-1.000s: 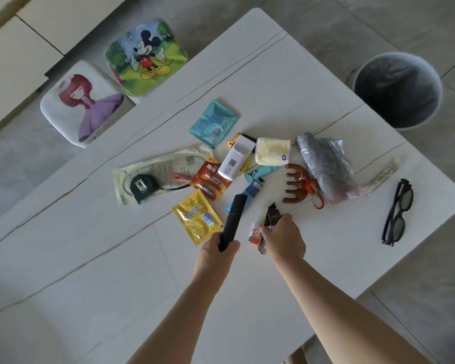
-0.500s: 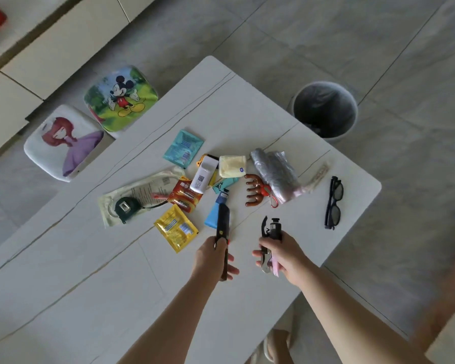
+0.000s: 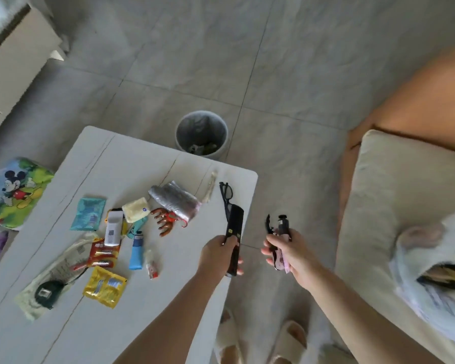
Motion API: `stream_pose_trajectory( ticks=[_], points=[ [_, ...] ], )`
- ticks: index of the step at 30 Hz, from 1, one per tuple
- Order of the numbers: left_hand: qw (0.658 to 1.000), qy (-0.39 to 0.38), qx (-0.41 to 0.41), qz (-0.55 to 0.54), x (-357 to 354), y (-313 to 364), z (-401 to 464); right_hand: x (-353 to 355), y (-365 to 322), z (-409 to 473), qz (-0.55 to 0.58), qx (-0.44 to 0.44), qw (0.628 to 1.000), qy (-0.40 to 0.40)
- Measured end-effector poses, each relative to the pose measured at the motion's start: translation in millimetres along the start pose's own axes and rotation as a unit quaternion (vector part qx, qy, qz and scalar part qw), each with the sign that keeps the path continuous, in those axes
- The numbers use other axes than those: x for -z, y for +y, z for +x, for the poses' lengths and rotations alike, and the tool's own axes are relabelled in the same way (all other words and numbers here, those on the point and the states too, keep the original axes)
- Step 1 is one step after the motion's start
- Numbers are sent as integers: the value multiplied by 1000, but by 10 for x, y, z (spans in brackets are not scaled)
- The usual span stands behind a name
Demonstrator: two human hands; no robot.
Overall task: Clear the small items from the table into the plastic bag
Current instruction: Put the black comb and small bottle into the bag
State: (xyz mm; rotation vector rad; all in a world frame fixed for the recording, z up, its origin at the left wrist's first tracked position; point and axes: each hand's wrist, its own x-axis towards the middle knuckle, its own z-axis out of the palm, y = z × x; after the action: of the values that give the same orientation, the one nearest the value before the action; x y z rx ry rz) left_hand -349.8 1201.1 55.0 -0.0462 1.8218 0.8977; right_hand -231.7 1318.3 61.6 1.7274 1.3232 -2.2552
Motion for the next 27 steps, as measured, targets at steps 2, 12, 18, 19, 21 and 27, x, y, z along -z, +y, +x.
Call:
stream_pose_trajectory(
  ticks=[2, 12, 18, 19, 21, 27],
  points=[
    [1000, -19, -19, 13, -321, 148, -71, 366, -28, -53, 29, 7, 999, 36],
    [979, -112, -116, 125, -2168, 645, -604, 2232, -62, -551, 137, 29, 976, 165],
    [955, -169, -130, 207, -3249, 748, -856, 3265, 152, -707, 167, 18, 945, 280],
    [949, -178, -136, 223, -3426, 737, -876, 3428, 202, -715, 157, 12, 942, 298],
    [937, -195, -150, 249, -3774, 724, -918, 3719, 287, -689, 157, -3, 938, 308],
    [865, -188, -238, 400, -4661, 653, -851, 4284, 342, -527, 5, 1, 940, 342]
  ],
)
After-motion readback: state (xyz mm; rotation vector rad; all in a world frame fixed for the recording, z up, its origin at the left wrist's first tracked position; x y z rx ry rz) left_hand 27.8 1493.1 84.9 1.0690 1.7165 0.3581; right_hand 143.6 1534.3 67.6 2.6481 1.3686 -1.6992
